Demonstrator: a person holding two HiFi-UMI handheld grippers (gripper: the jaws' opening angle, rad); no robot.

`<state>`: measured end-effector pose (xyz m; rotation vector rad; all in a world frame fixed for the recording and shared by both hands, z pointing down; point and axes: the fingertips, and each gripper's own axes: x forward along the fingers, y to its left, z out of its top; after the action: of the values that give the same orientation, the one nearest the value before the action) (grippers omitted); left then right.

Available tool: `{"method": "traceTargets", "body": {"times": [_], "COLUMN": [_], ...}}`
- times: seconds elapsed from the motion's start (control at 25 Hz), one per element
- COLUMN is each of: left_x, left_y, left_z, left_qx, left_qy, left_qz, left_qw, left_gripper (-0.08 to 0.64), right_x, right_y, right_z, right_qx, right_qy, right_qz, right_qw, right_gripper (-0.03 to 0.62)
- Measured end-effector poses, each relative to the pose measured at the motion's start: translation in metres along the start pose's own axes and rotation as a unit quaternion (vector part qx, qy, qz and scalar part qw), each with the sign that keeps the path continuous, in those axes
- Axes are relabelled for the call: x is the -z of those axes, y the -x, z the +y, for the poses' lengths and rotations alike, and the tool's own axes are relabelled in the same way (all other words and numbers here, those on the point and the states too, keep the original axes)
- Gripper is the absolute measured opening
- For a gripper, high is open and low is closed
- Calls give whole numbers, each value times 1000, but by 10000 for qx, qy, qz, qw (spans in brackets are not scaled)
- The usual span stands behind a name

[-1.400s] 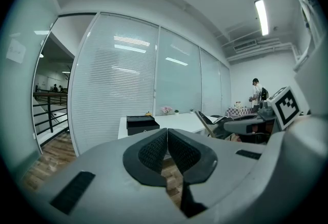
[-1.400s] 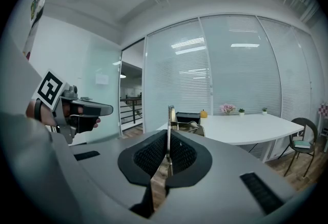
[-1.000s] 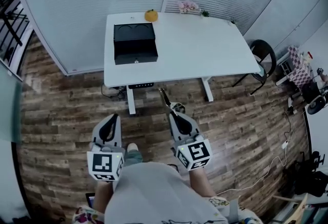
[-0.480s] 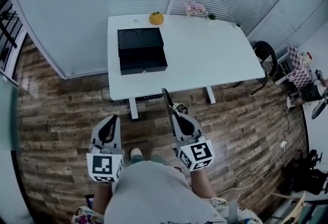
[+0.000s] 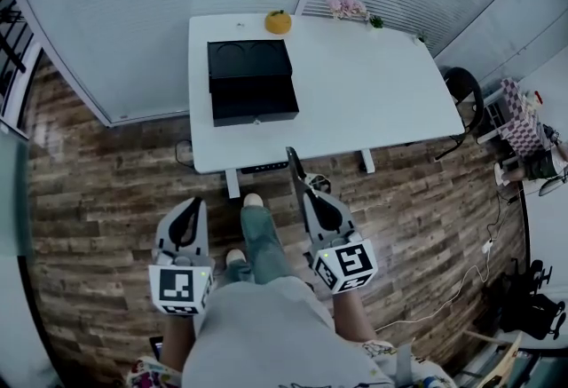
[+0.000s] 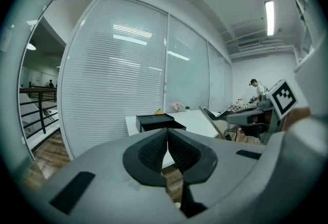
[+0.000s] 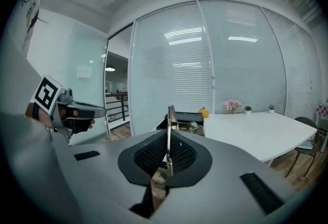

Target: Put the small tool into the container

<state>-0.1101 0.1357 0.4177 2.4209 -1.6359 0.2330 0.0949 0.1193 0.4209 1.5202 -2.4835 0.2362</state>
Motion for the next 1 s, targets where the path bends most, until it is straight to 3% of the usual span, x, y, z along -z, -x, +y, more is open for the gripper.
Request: {"method": "traceTargets", "body": {"times": [0.48, 1.0], "left_x": [-26, -67], "left_y": [-79, -188], "left_z": [34, 47], "left_qx": [-211, -532], "left_qy": [-156, -53], "left_qz": [-133, -93], "left_qw": [9996, 9985], "left_gripper": [6, 6], "right_x": [-28, -68], "right_y": [-78, -181], "right_z": [-45, -107], "right_qx": [-187, -770], "right_qy": [57, 160], "right_qz": [-109, -127], "right_qw": [9998, 9968], "right_gripper": [2, 2]}}
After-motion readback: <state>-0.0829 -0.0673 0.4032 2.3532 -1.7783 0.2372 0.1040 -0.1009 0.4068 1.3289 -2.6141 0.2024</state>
